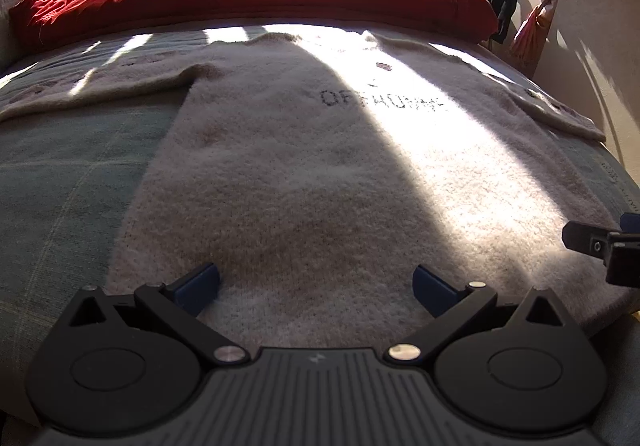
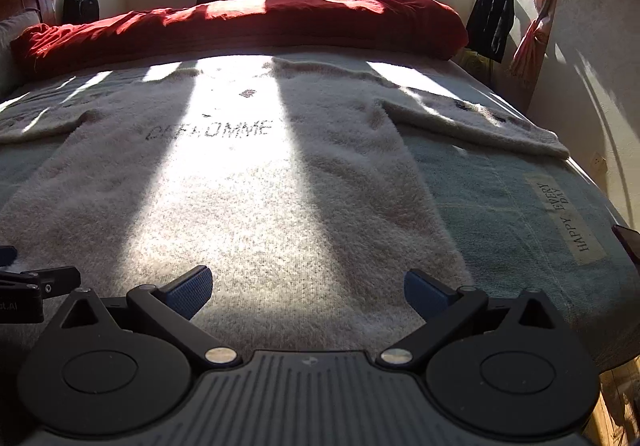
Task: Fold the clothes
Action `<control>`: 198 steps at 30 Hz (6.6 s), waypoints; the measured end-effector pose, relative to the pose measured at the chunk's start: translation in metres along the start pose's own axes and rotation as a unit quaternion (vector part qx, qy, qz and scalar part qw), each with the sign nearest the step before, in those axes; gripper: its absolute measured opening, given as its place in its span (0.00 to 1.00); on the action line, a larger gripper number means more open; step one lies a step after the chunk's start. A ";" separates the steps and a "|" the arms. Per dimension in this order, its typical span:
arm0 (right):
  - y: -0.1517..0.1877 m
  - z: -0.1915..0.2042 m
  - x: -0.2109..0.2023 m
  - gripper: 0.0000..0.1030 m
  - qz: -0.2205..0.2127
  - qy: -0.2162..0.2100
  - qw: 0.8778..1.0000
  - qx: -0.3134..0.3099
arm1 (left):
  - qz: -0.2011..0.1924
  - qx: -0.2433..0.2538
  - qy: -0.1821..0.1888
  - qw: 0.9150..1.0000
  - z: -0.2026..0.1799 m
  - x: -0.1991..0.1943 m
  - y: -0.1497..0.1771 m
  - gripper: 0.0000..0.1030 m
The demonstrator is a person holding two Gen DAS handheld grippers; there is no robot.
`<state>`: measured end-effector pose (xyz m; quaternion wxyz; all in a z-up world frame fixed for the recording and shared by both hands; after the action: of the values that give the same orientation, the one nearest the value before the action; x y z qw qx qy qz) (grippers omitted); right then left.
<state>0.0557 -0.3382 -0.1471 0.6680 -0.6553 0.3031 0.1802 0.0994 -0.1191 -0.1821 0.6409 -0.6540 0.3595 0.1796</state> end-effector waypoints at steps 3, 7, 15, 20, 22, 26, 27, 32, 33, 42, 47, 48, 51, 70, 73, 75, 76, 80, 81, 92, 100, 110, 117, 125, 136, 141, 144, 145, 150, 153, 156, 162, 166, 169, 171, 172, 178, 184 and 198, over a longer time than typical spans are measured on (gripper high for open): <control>-0.017 0.003 -0.004 1.00 -0.019 0.004 1.000 -0.004 | -0.011 -0.023 0.015 1.000 0.007 -0.008 -0.002 0.99; -0.030 0.009 0.001 1.00 -0.022 -0.011 1.000 -0.009 | -0.016 -0.044 0.012 0.999 0.016 -0.016 -0.009 0.99; -0.059 0.004 0.024 1.00 -0.010 -0.049 0.998 -0.024 | 0.012 -0.021 -0.014 1.000 0.012 -0.017 -0.039 0.99; -0.084 -0.008 0.051 1.00 -0.001 -0.071 0.997 -0.011 | 0.025 -0.008 -0.029 0.999 0.007 -0.013 -0.055 0.99; -0.091 -0.007 0.068 1.00 0.008 -0.083 0.996 -0.011 | 0.030 -0.003 -0.037 0.999 0.004 -0.009 -0.059 0.99; -0.100 0.001 0.102 1.00 0.029 -0.096 0.994 -0.039 | 0.031 -0.019 -0.053 0.998 0.001 0.000 -0.063 0.99; -0.101 0.003 0.109 1.00 0.037 -0.098 0.993 -0.049 | 0.032 -0.027 -0.055 0.998 0.001 0.002 -0.062 0.99; -0.081 0.007 0.135 1.00 0.113 -0.122 0.984 -0.068 | 0.041 -0.040 -0.061 0.996 -0.004 0.014 -0.055 0.99; -0.073 0.005 0.134 1.00 0.116 -0.122 0.983 -0.068 | 0.042 -0.041 -0.062 0.996 -0.004 0.017 -0.055 0.99; -0.048 -0.006 0.109 1.00 0.125 -0.124 0.982 -0.073 | 0.053 -0.064 -0.064 0.994 0.002 0.044 -0.053 0.99; -0.045 -0.009 0.106 1.00 0.135 -0.119 0.981 -0.066 | 0.067 -0.033 -0.059 0.995 -0.004 0.040 -0.042 0.99; -0.045 -0.009 0.105 1.00 0.136 -0.117 0.982 -0.067 | 0.070 -0.032 -0.056 0.995 -0.004 0.038 -0.040 0.99; -0.041 -0.010 0.102 1.00 0.139 -0.112 0.982 -0.067 | 0.083 -0.034 -0.045 0.995 -0.004 0.031 -0.037 0.99; -0.034 -0.014 0.099 1.00 0.172 -0.106 0.978 -0.058 | 0.102 -0.150 0.161 0.970 0.004 0.048 -0.088 0.99; -0.034 -0.016 0.099 1.00 0.173 -0.109 0.977 -0.057 | 0.124 -0.155 0.170 0.965 -0.007 0.068 -0.085 0.99; -0.034 -0.017 0.099 1.00 0.172 -0.113 0.977 -0.056 | 0.123 -0.155 0.162 0.967 -0.007 0.070 -0.082 0.99; -0.034 -0.017 0.099 1.00 0.172 -0.115 0.977 -0.055 | 0.120 -0.160 0.162 0.966 -0.003 0.068 -0.080 0.99; -0.033 -0.019 0.100 1.00 0.171 -0.120 0.977 -0.051 | 0.113 -0.175 0.125 0.970 0.025 0.054 -0.074 0.99; -0.034 -0.019 0.100 1.00 0.172 -0.120 0.976 -0.050 | 0.113 -0.183 0.117 0.970 0.035 0.050 -0.072 0.99; -0.035 -0.020 0.104 1.00 0.181 -0.116 0.976 -0.035 | 0.121 -0.226 0.149 0.955 0.050 0.022 -0.058 0.99; -0.029 -0.025 0.099 1.00 0.145 -0.135 0.979 -0.046 | 0.117 -0.238 0.089 0.960 0.067 0.002 -0.035 0.99; -0.028 -0.024 0.098 1.00 0.137 -0.131 0.981 -0.046 | 0.154 -0.199 0.108 0.962 0.013 0.007 -0.023 0.99; -0.025 -0.024 0.096 1.00 0.125 -0.133 0.982 -0.047 | 0.138 -0.171 0.072 0.973 0.011 -0.011 -0.016 0.99; -0.025 -0.023 0.097 1.00 0.124 -0.127 0.983 -0.045 | 0.132 -0.144 0.027 0.980 0.013 0.002 -0.016 0.99; -0.023 -0.022 0.095 1.00 0.114 -0.121 0.985 -0.048 | 0.122 -0.155 0.031 0.980 0.017 0.002 -0.010 0.99; -0.023 -0.021 0.094 1.00 0.113 -0.120 0.985 -0.048 | 0.123 -0.144 0.027 0.981 0.015 0.002 -0.010 0.99; -0.023 -0.021 0.094 1.00 0.112 -0.119 0.985 -0.048 | 0.122 -0.147 0.028 0.981 0.016 0.002 -0.010 0.99; -0.023 -0.021 0.094 1.00 0.112 -0.119 0.985 -0.048 | 0.122 -0.147 0.028 0.981 0.016 0.002 -0.010 0.99; -0.023 -0.021 0.094 1.00 0.110 -0.119 0.986 -0.048 | 0.121 -0.141 0.026 0.982 0.014 0.001 -0.010 0.99; -0.022 -0.022 0.093 1.00 0.104 -0.120 0.986 -0.048 | 0.100 -0.130 0.023 0.986 0.012 -0.003 -0.019 0.99; -0.020 -0.023 0.091 1.00 0.093 -0.123 0.987 -0.045 | 0.077 -0.114 0.024 0.990 0.012 -0.002 -0.032 0.99; -0.023 -0.026 0.086 1.00 0.075 -0.131 0.988 -0.026 | 0.091 -0.116 0.014 0.989 0.015 0.024 -0.033 0.99; -0.037 -0.032 0.085 1.00 0.055 -0.139 0.989 0.011 | 0.074 -0.100 0.010 0.992 0.012 0.022 -0.027 0.99; -0.059 -0.035 0.091 1.00 0.027 -0.141 0.989 0.029 | 0.072 -0.099 0.017 0.992 0.014 0.021 -0.027 0.99; -0.074 -0.033 0.104 1.00 0.027 -0.145 0.988 0.035 | 0.072 -0.106 0.022 0.991 0.016 0.021 -0.028 0.99; -0.079 -0.032 0.112 1.00 0.032 -0.146 0.988 0.038 | 0.072 -0.108 0.024 0.991 0.017 0.021 -0.028 0.99; -0.071 -0.039 0.135 1.00 0.073 -0.136 0.987 0.052 | 0.076 -0.095 0.023 0.992 0.016 0.021 -0.026 0.99; -0.031 -0.038 0.102 1.00 0.064 -0.112 0.991 -0.020 | 0.075 -0.087 0.014 0.993 0.013 0.022 -0.024 0.99; -0.018 -0.033 0.083 1.00 0.090 -0.077 0.992 -0.032 | 0.087 0.073 -0.034 0.993 -0.021 0.013 -0.004 0.99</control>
<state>0.1241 -0.3853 -0.1849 0.6494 -0.6304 0.3027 0.2988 0.1066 -0.1431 -0.1861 0.6805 -0.5652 0.4054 0.2305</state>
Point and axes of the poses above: each gripper's, at about its wrist camera, not at the fingertips, and x roughly the way its jaws point, z to its left, y to its underside, the point moved 5 cm from there along x, roughly the way its jaws point, and after that the axes turned 1 degree about x, right-handed, at the moved point
